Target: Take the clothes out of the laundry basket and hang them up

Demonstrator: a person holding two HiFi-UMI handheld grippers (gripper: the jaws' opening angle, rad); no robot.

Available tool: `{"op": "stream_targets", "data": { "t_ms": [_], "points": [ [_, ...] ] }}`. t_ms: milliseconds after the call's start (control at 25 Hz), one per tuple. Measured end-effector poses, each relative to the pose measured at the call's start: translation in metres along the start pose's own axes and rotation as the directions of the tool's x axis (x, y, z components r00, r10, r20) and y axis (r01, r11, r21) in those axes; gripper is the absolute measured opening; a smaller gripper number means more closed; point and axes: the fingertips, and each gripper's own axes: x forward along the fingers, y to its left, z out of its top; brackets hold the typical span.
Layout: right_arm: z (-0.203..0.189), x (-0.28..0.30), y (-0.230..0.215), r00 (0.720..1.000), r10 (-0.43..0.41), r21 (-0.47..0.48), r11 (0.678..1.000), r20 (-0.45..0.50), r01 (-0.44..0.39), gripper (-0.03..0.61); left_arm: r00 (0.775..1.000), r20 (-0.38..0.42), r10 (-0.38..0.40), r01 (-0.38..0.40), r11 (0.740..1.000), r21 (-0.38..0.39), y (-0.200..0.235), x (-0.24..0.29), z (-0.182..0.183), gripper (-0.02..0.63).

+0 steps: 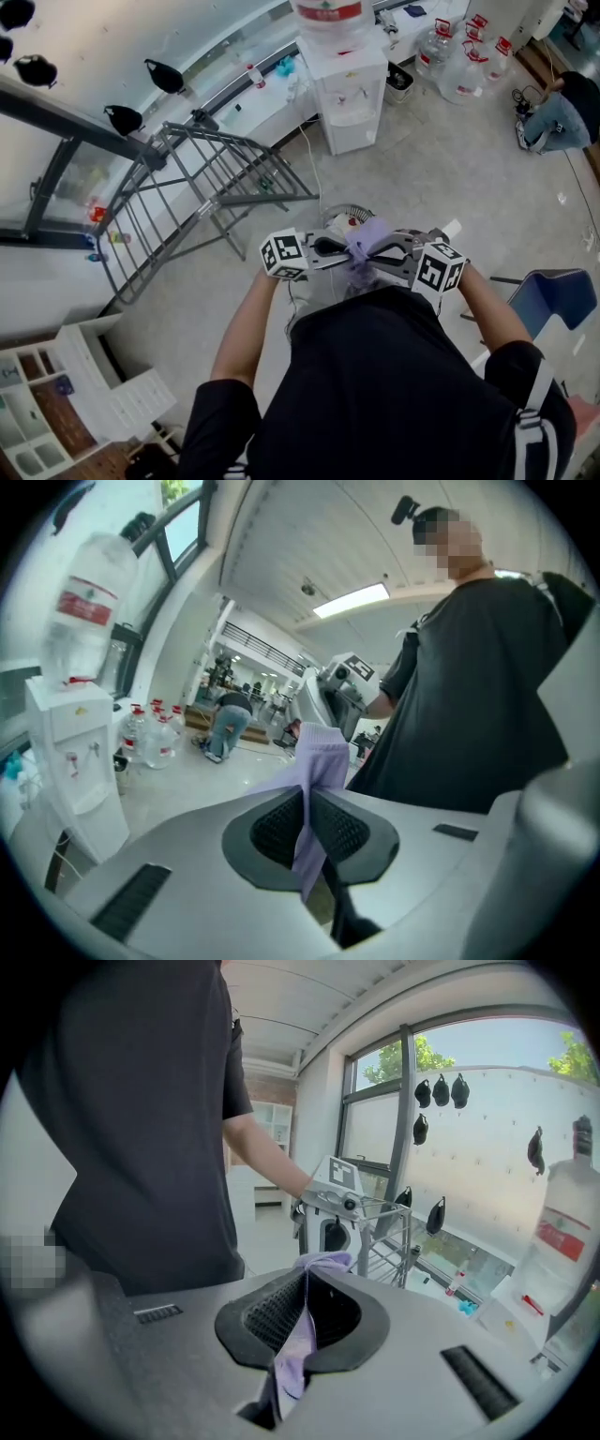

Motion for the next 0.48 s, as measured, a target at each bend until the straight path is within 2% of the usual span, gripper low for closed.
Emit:
{"op": "stream_targets", "data": {
  "t_ms": [120, 200, 280, 360, 480],
  "points": [
    [-0.001, -0.001, -0.012, 0.999, -0.041, 0.013, 0.999, 0.005, 0.04, 0.006, 0.986, 0.085, 0.141, -0.143, 0.99, 0.014, 0.012, -0.025, 0.016, 0.02],
    [0.001, 0.0, -0.023, 0.996, -0.081, 0.042, 0.996, 0.031, 0.08, 0.006, 0.961, 0.135, 0.239, -0.245, 0.969, 0.027, 0.019, -0.041, 0.031, 0.02],
    [0.007, 0.003, -0.037, 0.988, -0.135, 0.094, 0.987, 0.068, 0.128, 0.006, 0.92, 0.18, 0.349, -0.361, 0.932, 0.037, 0.029, -0.057, 0.045, 0.02],
    [0.014, 0.007, -0.052, 0.975, -0.198, 0.154, 0.971, 0.105, 0.18, 0.006, 0.868, 0.225, 0.443, -0.463, 0.886, 0.04, 0.036, -0.072, 0.057, 0.02],
    [0.026, 0.013, -0.069, 0.945, -0.284, 0.206, 0.946, 0.165, 0.248, 0.006, 0.796, 0.283, 0.534, -0.567, 0.823, 0.042, 0.038, -0.092, 0.076, 0.02]
  ]
}}
